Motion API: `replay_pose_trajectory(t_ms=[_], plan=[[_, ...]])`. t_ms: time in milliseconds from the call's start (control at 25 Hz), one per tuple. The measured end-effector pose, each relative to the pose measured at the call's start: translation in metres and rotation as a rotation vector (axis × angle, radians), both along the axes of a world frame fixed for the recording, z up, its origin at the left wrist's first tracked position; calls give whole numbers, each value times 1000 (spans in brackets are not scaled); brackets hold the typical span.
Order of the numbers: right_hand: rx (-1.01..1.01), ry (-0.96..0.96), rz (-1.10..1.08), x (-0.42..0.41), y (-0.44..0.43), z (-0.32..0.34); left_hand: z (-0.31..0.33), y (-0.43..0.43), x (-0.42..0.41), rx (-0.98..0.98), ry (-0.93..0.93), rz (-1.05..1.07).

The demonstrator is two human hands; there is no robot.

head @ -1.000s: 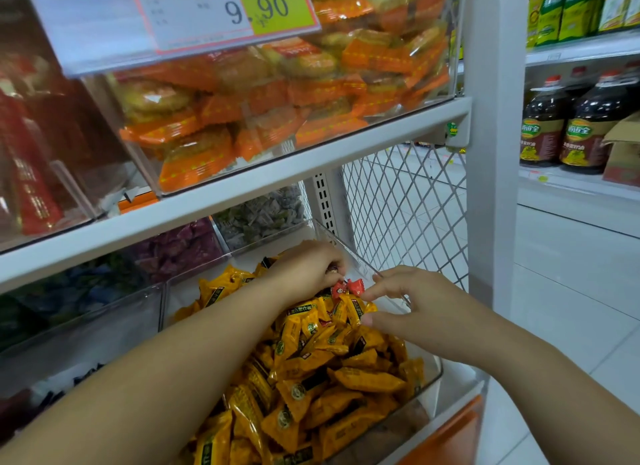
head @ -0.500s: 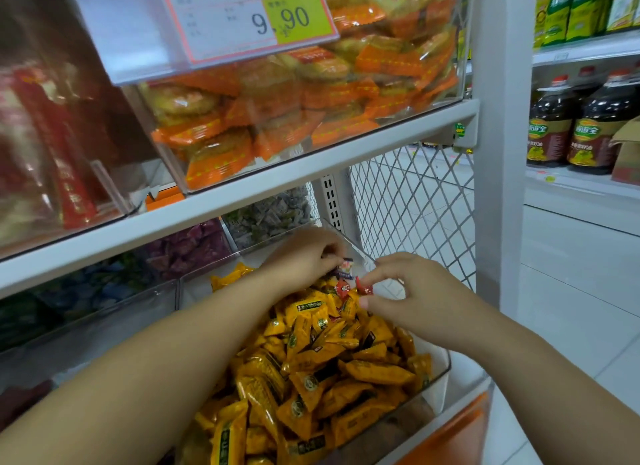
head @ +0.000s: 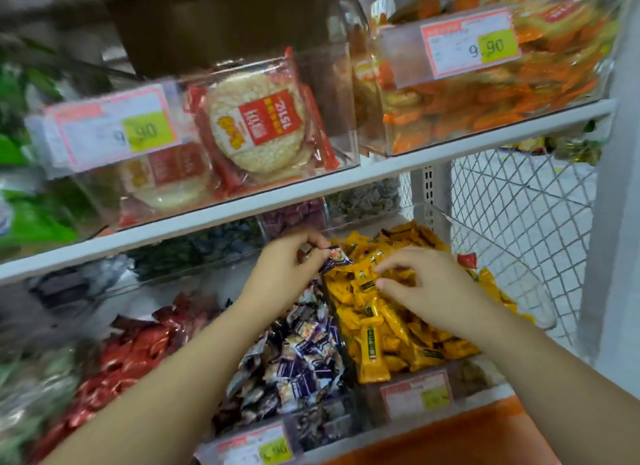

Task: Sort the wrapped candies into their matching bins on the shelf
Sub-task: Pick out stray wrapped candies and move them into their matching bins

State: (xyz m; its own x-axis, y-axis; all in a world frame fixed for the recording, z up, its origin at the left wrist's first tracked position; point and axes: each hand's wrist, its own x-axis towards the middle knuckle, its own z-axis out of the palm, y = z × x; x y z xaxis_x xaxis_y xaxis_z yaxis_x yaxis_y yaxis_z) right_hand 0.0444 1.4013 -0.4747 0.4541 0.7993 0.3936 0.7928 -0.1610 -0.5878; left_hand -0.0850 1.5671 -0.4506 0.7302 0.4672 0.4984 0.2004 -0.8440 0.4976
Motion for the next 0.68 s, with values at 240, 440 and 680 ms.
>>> replay_pose_trajectory(t_ms=[240,440,680], plan=[[-34,-28,20,-6,4,1,-12,31,-59,-14,276,189],[10,35,-37,16,-13,-1,-9,19,-37,-11,268,108],[86,100,-190,64,-50,-8,-3,-30,48,50,177,-110]])
